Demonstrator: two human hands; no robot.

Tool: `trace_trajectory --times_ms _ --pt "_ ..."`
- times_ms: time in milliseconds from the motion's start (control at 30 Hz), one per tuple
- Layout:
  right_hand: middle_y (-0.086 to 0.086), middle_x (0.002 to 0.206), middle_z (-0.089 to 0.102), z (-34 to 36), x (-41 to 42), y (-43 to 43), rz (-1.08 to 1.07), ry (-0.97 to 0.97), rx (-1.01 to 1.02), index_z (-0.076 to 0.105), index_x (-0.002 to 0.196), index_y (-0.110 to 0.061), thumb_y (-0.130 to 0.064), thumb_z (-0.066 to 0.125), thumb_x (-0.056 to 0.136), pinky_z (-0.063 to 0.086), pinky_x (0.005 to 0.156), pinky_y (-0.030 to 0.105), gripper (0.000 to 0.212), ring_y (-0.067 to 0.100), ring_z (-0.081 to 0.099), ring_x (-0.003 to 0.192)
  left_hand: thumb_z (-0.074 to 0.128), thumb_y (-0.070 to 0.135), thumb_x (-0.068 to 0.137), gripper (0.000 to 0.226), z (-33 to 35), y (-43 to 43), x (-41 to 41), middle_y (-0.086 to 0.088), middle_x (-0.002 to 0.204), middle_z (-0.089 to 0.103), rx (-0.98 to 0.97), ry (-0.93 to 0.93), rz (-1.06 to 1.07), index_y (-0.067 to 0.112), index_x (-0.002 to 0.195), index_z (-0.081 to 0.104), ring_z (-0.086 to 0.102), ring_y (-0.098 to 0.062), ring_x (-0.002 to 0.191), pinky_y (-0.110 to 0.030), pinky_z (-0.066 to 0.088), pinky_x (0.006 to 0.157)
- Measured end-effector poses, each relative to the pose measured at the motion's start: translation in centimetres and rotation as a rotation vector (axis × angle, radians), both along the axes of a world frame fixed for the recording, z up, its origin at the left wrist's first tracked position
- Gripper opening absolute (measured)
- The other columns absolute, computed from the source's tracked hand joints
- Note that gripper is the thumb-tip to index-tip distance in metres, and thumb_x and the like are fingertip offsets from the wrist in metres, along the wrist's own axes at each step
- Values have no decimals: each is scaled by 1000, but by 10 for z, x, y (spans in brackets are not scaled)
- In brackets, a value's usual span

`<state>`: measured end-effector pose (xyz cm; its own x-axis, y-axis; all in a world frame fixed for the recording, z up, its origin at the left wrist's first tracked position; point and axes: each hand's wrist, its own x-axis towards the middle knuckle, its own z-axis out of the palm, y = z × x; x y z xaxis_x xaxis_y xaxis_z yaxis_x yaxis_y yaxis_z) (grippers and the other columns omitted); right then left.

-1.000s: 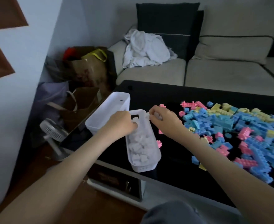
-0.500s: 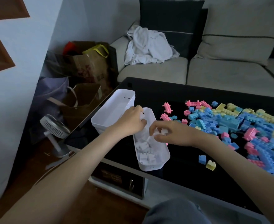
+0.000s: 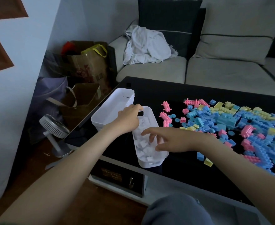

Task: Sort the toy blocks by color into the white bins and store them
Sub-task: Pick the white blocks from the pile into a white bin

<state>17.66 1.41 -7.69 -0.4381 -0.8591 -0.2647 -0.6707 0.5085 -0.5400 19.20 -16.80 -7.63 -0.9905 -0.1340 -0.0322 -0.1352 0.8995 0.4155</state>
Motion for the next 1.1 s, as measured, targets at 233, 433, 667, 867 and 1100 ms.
trace_trajectory --times_ms 233,433,667,867,1100 --pt "-4 119 52 3 -10 12 -153 183 -175 40 136 -28 -15 51 94 44 82 15 46 8 53 101 37 5 96 36 1 15 -7 2 129 52 138 153 -55 20 127 50 51 -11 117 -22 41 93" --pt "-4 118 49 0 -25 55 -312 273 -207 41 135 -24 -19 54 93 31 84 17 44 5 42 102 44 12 96 28 7 72 -28 -2 116 56 88 216 -241 15 120 56 55 -11 99 -20 44 80" --pt "-2 119 52 -11 -55 150 -486 258 -134 52 128 -23 -14 45 97 35 86 20 33 12 48 105 46 16 94 24 18 123 -75 0 108 61 87 227 -201 15 114 59 59 -13 88 -27 48 75" --pt "0 120 55 -18 -82 221 -778 283 -147 55 124 -23 -8 39 97 41 83 25 35 15 53 102 47 18 95 24 11 168 -107 1 113 63 58 59 -323 17 113 63 63 -14 90 -26 50 77" --pt "-2 113 56 -23 -90 299 -1011 273 -175 60 115 -26 -8 40 96 50 69 39 33 30 62 90 48 24 96 26 1 237 -136 5 120 61 81 -29 -530 20 118 62 58 -12 103 -23 43 81"
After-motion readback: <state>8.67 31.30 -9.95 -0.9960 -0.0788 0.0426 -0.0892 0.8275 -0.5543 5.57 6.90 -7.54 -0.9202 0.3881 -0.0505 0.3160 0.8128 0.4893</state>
